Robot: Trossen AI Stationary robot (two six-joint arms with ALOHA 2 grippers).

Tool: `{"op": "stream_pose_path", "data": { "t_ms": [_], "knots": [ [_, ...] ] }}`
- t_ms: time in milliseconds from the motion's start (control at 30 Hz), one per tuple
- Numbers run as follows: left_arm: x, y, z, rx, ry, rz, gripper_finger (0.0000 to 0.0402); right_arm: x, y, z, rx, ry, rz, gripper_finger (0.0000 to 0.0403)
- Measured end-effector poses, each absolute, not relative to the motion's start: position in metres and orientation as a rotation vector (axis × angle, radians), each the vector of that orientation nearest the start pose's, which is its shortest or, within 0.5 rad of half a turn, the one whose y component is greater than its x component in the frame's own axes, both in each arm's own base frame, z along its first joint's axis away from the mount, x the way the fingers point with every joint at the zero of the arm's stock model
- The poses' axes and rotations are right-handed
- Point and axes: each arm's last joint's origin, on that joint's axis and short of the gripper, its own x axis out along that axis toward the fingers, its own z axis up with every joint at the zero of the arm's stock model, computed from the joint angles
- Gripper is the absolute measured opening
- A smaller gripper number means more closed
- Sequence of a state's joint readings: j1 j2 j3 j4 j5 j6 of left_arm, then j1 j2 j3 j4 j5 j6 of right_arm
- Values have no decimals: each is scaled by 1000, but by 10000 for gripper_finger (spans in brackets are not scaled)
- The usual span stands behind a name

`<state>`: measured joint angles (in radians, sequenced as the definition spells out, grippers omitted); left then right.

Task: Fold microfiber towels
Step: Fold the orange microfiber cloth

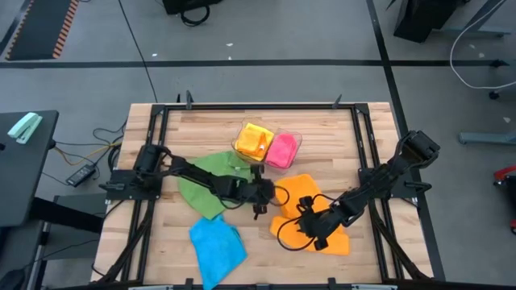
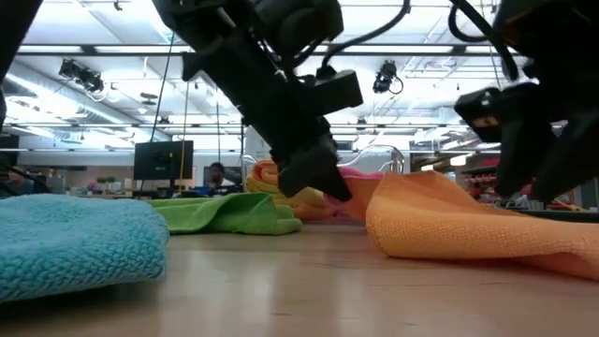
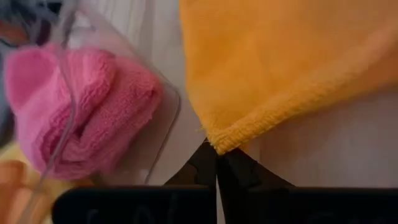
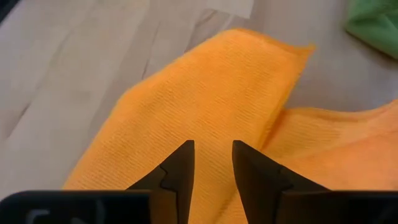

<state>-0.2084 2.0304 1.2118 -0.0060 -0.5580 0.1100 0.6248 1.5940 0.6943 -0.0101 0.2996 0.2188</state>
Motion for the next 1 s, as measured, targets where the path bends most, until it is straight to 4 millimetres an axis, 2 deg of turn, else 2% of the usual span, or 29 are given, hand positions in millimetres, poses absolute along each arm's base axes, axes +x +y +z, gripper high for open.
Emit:
{"op": "stream_pose_path", "data": {
  "t_ms": [200, 467, 633, 867, 1000],
  "knots": [
    [402, -83, 134, 618, 815, 214, 12, 225, 153, 123, -143, 849, 213, 106],
    [396, -89, 133, 833, 876, 273, 7, 214, 150, 111, -24, 949, 294, 92],
    [392, -89, 130, 875, 908, 270, 19, 210, 155, 110, 28, 981, 357, 88],
    [393, -91, 130, 900, 903, 205, 7, 200, 167, 111, 47, 1020, 482, 87],
    [394, -91, 130, 849, 884, 187, 46, 194, 174, 110, 67, 1046, 534, 87]
  ]
}}
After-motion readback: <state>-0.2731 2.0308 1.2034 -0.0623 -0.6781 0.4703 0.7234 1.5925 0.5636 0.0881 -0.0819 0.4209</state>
